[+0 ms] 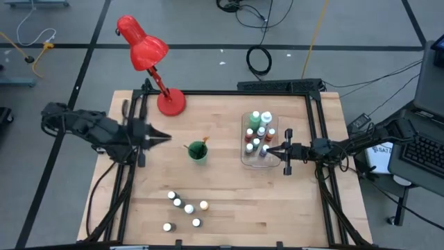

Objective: Pick & Place Paint Supplies
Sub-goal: Put the small yellow paint bottle into the transparent bin

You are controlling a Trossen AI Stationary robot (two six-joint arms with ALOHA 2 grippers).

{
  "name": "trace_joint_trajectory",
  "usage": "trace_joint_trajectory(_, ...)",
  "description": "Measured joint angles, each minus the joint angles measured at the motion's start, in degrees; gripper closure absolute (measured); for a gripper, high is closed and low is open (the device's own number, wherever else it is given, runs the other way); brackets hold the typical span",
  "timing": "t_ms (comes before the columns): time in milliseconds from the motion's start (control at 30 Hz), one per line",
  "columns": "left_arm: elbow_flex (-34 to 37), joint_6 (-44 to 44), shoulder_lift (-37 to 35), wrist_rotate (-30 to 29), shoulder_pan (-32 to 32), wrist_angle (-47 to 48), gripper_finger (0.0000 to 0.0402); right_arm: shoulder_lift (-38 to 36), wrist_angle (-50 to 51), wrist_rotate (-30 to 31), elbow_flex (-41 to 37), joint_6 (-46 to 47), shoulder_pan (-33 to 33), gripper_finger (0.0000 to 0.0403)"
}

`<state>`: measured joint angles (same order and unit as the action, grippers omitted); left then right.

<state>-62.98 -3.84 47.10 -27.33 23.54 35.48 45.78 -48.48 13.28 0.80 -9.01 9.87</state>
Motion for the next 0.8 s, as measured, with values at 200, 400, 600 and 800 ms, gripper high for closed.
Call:
trace_joint_trajectory(200,24.4,1.4,-12.0,-0.3,2.3,-18.4,0.0384,0.0,0.0,0.0,0.0,3.0,0.0,0.0394)
trace_joint_trajectory(400,41.6,0.8,-14.2,-1.5,0.7,-36.1,0.0399,0.0,2.4,0.1,0.0,6.7,0.0,0.0394)
trace_joint_trajectory(600,50.4,3.1,-14.2,0.5,0.5,-51.4,0.0395,0.0,2.7,0.1,0.0,6.7,0.0,0.0394)
trace_joint_trajectory(800,52.5,1.0,-14.6,0.4,-0.5,-53.8,0.0393,0.0,4.3,0.1,0.0,6.2,0.0,0.0394)
